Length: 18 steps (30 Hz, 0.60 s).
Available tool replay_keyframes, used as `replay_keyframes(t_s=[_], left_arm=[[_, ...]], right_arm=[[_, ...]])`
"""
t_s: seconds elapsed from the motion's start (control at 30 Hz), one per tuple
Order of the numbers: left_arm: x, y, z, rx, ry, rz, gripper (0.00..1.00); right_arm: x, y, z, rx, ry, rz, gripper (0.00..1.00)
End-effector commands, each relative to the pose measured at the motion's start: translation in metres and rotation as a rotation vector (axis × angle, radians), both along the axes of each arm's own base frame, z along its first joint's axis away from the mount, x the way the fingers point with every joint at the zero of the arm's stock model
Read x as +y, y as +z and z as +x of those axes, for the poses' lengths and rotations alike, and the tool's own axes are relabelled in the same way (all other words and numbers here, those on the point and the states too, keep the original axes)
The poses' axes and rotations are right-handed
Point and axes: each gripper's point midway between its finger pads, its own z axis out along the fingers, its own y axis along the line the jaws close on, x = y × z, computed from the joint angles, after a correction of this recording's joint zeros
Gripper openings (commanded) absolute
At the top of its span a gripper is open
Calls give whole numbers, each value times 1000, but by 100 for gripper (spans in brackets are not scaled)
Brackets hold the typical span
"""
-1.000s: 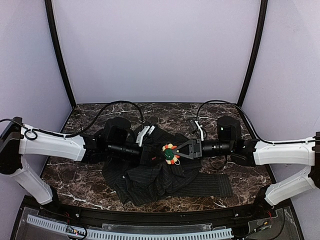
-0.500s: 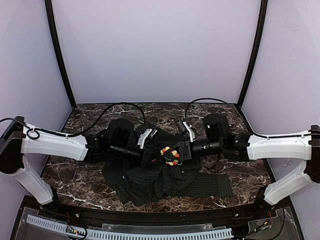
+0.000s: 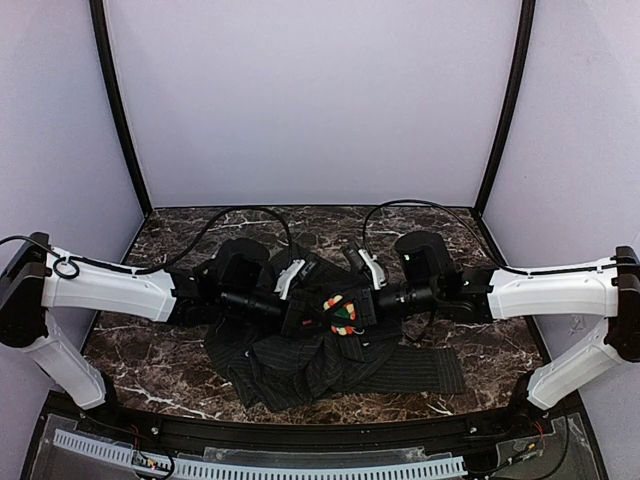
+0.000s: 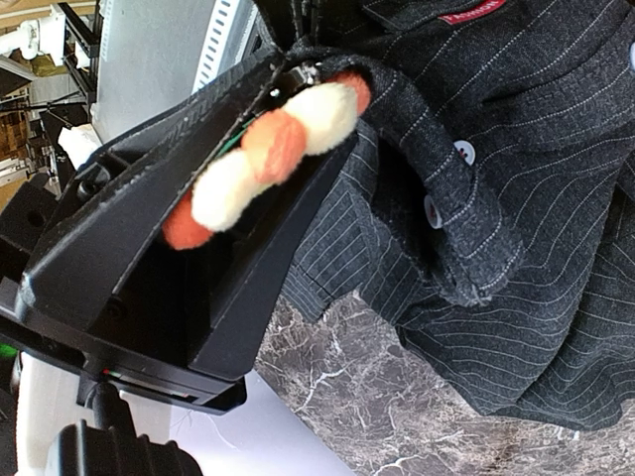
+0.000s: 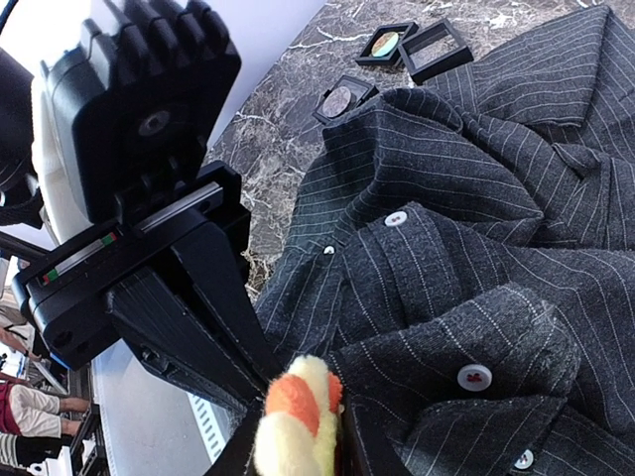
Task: Remove the brooch from the garment
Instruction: Pass from the right arm to the left
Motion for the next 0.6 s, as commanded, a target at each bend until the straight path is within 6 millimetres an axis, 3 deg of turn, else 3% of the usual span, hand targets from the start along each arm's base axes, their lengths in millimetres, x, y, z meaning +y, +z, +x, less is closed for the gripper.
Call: replay_keyframes(t_s=[0.0,0.23,0.57], left_arm=[[-4,13,-1,-25,-16,-23,1],[-3,8,-1,-20,-10,-11,1],[-1,6,4,-28,25,5,1]], right_arm=[[2,5,-1,-16,-1,15,26],[-1,13,0,-17,-25,39,36],[-11,9,-2,-8,-50,28,31]])
